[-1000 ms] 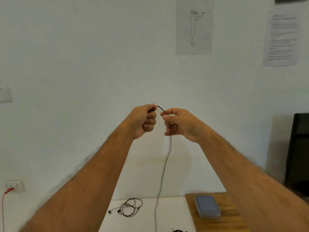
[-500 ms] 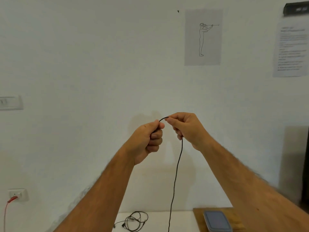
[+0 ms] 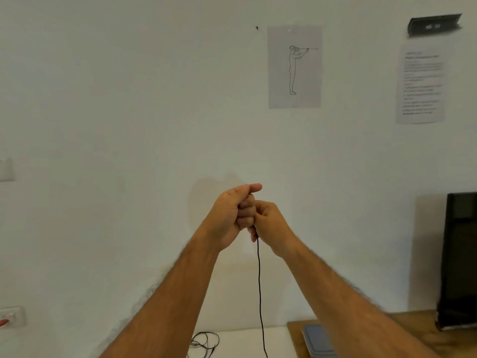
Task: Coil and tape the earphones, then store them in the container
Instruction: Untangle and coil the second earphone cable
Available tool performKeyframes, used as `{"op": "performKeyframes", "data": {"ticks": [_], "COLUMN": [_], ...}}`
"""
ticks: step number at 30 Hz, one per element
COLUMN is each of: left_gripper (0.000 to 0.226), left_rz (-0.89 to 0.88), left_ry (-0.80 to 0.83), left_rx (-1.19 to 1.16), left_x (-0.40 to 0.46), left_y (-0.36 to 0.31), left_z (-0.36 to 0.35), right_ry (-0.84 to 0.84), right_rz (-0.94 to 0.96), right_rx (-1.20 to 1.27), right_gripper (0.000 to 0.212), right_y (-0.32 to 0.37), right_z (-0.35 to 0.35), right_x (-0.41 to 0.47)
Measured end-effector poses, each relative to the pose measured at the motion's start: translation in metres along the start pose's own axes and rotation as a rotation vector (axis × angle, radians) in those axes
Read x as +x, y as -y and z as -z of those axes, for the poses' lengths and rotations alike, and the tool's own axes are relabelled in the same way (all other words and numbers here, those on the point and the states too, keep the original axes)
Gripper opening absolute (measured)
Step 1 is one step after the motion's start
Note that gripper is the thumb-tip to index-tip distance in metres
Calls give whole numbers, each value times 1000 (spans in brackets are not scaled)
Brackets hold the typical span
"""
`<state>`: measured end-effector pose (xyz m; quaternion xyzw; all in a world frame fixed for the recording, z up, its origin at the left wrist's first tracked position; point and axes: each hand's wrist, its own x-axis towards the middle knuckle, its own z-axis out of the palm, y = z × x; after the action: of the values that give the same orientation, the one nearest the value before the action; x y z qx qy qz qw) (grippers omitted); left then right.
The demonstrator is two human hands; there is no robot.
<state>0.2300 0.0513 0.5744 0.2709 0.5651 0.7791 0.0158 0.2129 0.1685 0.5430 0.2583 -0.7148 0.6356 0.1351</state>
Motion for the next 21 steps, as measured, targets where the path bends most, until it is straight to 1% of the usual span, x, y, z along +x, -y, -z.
{"op": "performKeyframes", "data": {"ticks": [5,9,14,18,21], "left_gripper": [30,28,27,26,25], "left_rz": [-98,-171,-298,-321,-301], "left_ry": [-18,-104,-219,-228,-218], "left_rx": [85,179,518,652,746], "left_x": [21,34,51,64,72], "left_y": [-7,-8,-1,5,10], "left_z": [-3,-9,-21,-27,-26], "right_ry": [7,80,94,84,77], "right_rz": [-19,-74,-85,-40,-12], "right_rx": [-47,-156,-224,-235,-251], "right_gripper": [30,37,32,33,32], "right_y": [3,-1,-2,-2,-4], "right_z": [11,16,22,37,50], "right_x": [3,3,7,11,15]}}
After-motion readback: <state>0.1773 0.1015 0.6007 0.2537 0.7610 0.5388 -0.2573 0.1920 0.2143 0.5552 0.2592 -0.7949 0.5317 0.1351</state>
